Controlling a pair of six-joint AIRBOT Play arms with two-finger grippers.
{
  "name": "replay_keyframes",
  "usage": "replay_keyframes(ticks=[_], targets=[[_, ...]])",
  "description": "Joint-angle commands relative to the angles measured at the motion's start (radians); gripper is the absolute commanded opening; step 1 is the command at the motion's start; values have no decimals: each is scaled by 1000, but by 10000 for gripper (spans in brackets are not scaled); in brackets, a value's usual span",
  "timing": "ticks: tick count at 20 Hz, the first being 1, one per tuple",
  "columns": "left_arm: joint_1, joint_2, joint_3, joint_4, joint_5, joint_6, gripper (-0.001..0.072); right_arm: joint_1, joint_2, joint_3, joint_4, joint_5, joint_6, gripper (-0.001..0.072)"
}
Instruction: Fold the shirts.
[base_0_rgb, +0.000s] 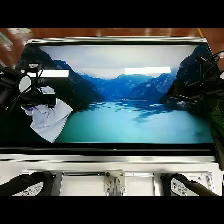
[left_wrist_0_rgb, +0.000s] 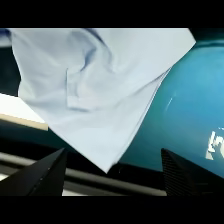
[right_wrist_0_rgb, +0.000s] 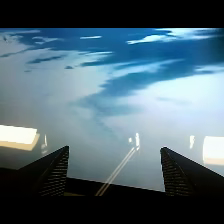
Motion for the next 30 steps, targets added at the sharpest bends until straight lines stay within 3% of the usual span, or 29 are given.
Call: replay_keyframes(ticks=[1,3,7,10,14,15,16,17,21,23,25,28,30], targets=[[118,-44,10,45,172,28,716,1,-1,1,16,0,-2,698],[290,-114,23,-49,179,-15,717,1,-1,1,16,-1,-16,698],[554,-301,23,-376,193,3,718,1,-1,0,18,-31,-24,698],[598,-437,23,-486,253,13,717,1,-1,1,18,-50,-24,698],[576,-525,23,-505,340,11,711,1,-1,1,18,-50,-23,698],[573,-529,23,-505,349,13,657,1,-1,1,18,-49,-23,698],[573,-525,23,-513,349,31,106,1,-1,1,18,-48,-23,698],[573,-513,26,-528,349,60,34,1,-1,1,18,-45,-23,698],[529,-348,103,-570,337,187,33,1,-1,1,19,-27,-24,698],[474,-186,145,-586,326,270,33,1,0,1,19,-15,-24,697],[405,6,180,-644,304,377,33,0,20,18,14,89,-74,697],[286,286,189,-719,303,388,33,0,110,64,-43,171,-103,697],[195,391,189,-751,304,321,33,1,203,87,-40,159,-103,697]])
